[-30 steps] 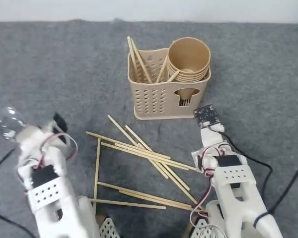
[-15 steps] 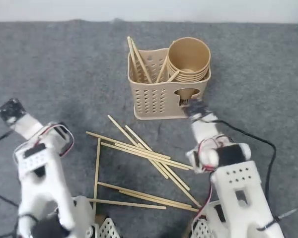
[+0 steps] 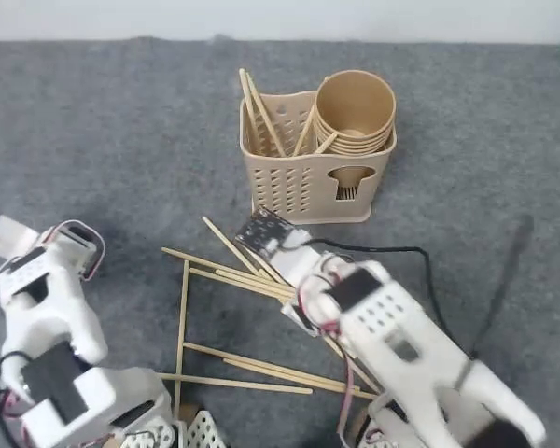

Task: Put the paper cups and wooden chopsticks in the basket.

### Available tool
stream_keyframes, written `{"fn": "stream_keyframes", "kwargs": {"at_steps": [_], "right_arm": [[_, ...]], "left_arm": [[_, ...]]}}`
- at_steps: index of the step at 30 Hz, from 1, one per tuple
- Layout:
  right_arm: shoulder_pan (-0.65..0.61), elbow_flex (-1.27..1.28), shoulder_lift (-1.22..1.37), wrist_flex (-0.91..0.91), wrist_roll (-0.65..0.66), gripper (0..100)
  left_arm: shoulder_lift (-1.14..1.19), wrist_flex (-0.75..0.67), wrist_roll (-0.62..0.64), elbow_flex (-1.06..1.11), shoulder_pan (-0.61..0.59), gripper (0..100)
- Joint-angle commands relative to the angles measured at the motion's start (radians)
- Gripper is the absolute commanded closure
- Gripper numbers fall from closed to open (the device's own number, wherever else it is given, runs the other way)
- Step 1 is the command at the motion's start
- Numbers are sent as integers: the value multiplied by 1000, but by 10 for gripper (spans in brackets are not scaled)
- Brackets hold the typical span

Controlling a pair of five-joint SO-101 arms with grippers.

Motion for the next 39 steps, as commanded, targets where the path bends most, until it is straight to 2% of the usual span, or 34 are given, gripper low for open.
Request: {"fn": "stream_keyframes", "kwargs": {"at_steps": [1, 8, 13, 17, 31, 36, 39], "right_arm": [[-13, -100, 174, -77, 14, 858], [-18, -218, 409, -90, 15, 861], [-22, -229, 427, -82, 8, 896], [-18, -222, 369, -76, -6, 995], [-16, -221, -33, 243, -41, 981], [-10, -124, -45, 249, -40, 982], [50, -63, -56, 194, -40, 982]], "left_arm": [[8, 31, 11, -64, -6, 790], [8, 31, 11, -65, -3, 790], [6, 31, 11, -65, -3, 790], [5, 31, 11, -65, -2, 790], [0, 31, 11, -64, 0, 790], [0, 31, 11, -64, 0, 790], [0, 32, 11, -62, 0, 790]]}}
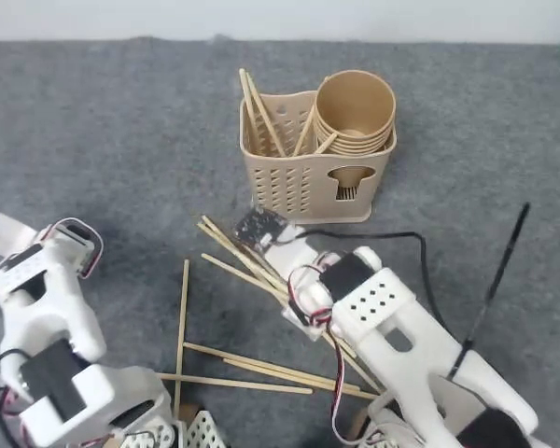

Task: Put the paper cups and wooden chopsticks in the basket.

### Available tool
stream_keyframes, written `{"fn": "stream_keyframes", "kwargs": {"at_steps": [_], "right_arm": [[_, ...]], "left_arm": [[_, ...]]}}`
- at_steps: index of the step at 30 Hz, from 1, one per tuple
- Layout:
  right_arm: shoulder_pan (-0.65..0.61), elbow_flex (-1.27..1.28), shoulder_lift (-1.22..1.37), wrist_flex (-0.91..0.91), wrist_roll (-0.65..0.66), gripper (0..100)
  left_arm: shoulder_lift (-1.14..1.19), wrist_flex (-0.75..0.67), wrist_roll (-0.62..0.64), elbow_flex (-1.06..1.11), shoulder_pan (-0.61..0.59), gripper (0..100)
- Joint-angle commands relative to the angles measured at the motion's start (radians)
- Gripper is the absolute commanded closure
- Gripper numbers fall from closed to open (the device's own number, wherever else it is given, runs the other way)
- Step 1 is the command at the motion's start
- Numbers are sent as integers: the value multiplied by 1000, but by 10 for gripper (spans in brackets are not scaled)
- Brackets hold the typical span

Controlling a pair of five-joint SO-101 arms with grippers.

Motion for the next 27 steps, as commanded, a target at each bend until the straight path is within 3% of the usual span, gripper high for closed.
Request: {"fn": "stream_keyframes", "kwargs": {"at_steps": [1, 6, 11, 19, 27], "right_arm": [[84, 32, -54, -59, -11, 982], [225, 25, -81, -59, 74, 983], [329, -21, -271, 19, 161, 983], [392, -112, -625, 156, 279, 990], [414, -127, -805, 76, 273, 991]], "left_arm": [[-14, 9, 11, -35, 3, 790], [-14, 9, 11, -35, 3, 790], [-14, 11, 11, -35, 5, 790], [-14, 11, 11, -36, 5, 790], [-14, 11, 11, -36, 5, 790]]}}
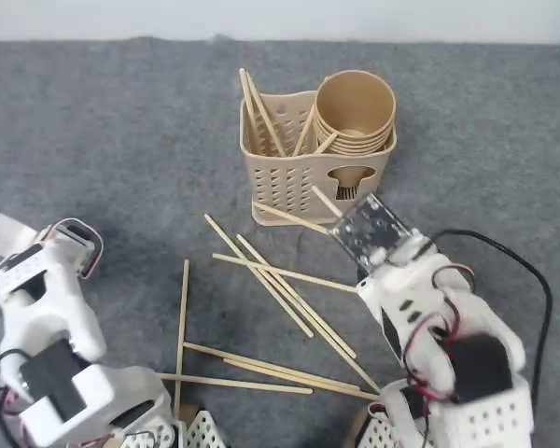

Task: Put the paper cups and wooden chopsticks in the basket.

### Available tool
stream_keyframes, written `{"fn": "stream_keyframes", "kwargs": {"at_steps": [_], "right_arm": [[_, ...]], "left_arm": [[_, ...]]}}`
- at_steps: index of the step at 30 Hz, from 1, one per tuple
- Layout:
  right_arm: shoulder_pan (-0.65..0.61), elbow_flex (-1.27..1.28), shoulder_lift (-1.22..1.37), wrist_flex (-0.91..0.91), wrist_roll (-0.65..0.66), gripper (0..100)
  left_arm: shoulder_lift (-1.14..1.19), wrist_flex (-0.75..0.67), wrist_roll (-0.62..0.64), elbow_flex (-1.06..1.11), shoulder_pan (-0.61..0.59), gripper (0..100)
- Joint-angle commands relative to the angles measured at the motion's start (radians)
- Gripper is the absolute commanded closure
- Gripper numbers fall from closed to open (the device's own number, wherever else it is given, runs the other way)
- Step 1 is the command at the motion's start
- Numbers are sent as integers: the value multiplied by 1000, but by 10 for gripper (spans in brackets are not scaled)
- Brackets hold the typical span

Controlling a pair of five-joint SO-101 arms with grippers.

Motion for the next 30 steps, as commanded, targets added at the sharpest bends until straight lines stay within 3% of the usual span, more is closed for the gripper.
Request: {"fn": "stream_keyframes", "kwargs": {"at_steps": [1, 10, 16, 24, 30], "right_arm": [[24, -58, -64, -59, 9, 991], [24, -60, -176, -179, -11, 991], [16, -3, -283, -390, -230, 991], [13, 238, -412, -676, -410, 991], [-59, 434, -487, -998, -609, 991]], "left_arm": [[-14, 6, 11, -36, 5, 790], [-14, 6, 11, -35, 5, 790], [-14, 6, 11, -35, 5, 790], [-14, 6, 11, -35, 5, 790], [-14, 6, 11, -35, 5, 790]]}}
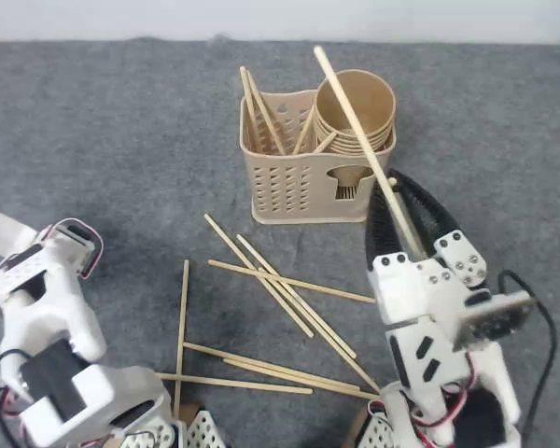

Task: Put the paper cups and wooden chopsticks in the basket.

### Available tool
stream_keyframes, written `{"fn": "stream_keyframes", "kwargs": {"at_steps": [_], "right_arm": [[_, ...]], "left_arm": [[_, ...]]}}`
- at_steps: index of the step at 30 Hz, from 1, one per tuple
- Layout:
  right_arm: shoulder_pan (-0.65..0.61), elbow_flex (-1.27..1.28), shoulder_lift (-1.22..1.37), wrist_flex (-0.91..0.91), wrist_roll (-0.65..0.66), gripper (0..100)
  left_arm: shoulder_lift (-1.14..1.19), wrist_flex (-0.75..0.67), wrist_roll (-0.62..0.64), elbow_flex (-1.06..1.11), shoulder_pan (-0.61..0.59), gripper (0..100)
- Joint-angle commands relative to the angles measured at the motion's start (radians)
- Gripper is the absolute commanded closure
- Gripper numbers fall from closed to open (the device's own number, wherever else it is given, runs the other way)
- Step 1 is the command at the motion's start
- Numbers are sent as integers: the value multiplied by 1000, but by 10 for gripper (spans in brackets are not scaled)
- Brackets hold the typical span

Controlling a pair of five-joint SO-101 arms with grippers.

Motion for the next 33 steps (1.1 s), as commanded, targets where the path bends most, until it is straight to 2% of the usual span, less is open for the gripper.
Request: {"fn": "stream_keyframes", "kwargs": {"at_steps": [1, 3, 14, 18, 27, 33], "right_arm": [[-33, 75, -21, -202, -95, 991], [-42, 114, -21, -252, -109, 991], [-142, 184, -21, -271, -112, 991], [-150, 184, -7, -389, -109, 991], [-148, -2, 323, -598, -110, 991], [-148, -232, 538, -613, -110, 991]], "left_arm": [[-14, 6, 11, -35, 5, 790], [-14, 6, 11, -35, 5, 790], [-14, 6, 11, -38, 5, 790], [-14, 6, 11, -38, 5, 790], [-14, 5, 11, -38, 5, 790], [-14, 3, 11, -39, 11, 790]]}}
